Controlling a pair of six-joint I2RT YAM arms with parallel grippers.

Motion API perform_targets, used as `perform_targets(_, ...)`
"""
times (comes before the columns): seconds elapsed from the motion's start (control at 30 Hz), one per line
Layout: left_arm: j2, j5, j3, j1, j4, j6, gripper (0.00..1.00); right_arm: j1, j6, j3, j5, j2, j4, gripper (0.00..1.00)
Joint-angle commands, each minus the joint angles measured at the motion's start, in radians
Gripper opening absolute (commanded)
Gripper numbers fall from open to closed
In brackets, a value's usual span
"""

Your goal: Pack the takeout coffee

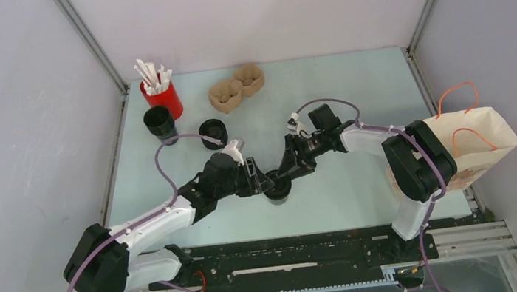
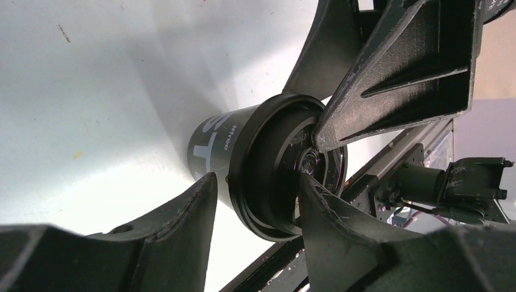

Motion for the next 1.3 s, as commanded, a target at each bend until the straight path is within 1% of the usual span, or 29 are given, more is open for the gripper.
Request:
perform_targets(0.0, 0.054, -0.06, -0.014, -0.002, -0.176, 0.071, 0.54, -0.002, 0.0, 0.021, 0.008, 0.041, 0.022, 0.67)
perform_targets(0.1, 0.075, -0.061, -0.031, -0.004, -0.17, 0.063, 0.52, -0.009, 0.023, 0.02, 0.026, 0.084, 0.031, 0.6)
perform_targets(0.13, 0.081, -0.064, -0.042, -0.003, -0.166, 0.06, 0.51, -0.01, 0.025, 0.018, 0.051, 0.097, 0.022, 0.57)
perform_targets(0.17, 0.087, -0.066, -0.054, -0.004, -0.161, 0.055, 0.51, -0.009, 0.028, 0.009, 0.073, 0.104, 0.018, 0.55)
perform_targets(0.3, 0.103, -0.075, -0.137, -0.007, -0.108, 0.031, 0.49, -0.016, 0.085, -0.093, 0.102, 0.118, 0.114, 0.55)
perform_targets(0.4, 0.11, -0.079, -0.17, -0.013, -0.091, 0.025, 0.48, -0.007, 0.096, -0.133, 0.131, 0.127, 0.131, 0.55)
perform_targets(0.47, 0.1, -0.073, -0.173, -0.018, -0.09, 0.025, 0.48, 0.005, 0.094, -0.134, 0.136, 0.113, 0.128, 0.55)
perform_targets(0.57, 0.07, -0.068, -0.156, -0.025, -0.105, 0.028, 0.47, 0.008, 0.088, -0.106, 0.131, 0.045, 0.104, 0.57)
perform_targets(0.63, 0.05, -0.062, -0.133, -0.026, -0.124, 0.033, 0.48, 0.007, 0.079, -0.069, 0.13, 0.003, 0.064, 0.6)
perform_targets(0.67, 0.039, -0.056, -0.123, -0.026, -0.129, 0.034, 0.49, 0.005, 0.076, -0.05, 0.127, -0.015, 0.047, 0.63)
perform_targets(0.77, 0.003, -0.05, -0.084, -0.026, -0.15, 0.036, 0.53, -0.006, 0.058, -0.031, 0.128, -0.074, -0.008, 0.75)
perform_targets(0.87, -0.012, -0.048, -0.032, -0.025, -0.171, 0.042, 0.6, -0.016, 0.034, -0.032, 0.143, -0.136, -0.07, 0.87)
perform_targets(0.9, -0.012, -0.044, -0.016, -0.025, -0.176, 0.045, 0.62, -0.017, 0.029, -0.033, 0.147, -0.155, -0.086, 0.88)
perform_targets(1.1, 0.008, -0.047, 0.076, -0.023, -0.219, 0.074, 0.76, -0.025, 0.019, -0.046, 0.151, -0.252, -0.137, 0.92)
perform_targets(1.2, -0.011, -0.05, 0.108, -0.013, -0.242, 0.082, 0.84, -0.032, 0.034, -0.076, 0.137, -0.294, -0.132, 0.92)
perform_targets(1.27, -0.034, -0.048, 0.125, -0.001, -0.256, 0.086, 0.88, -0.031, 0.046, -0.106, 0.132, -0.313, -0.123, 0.91)
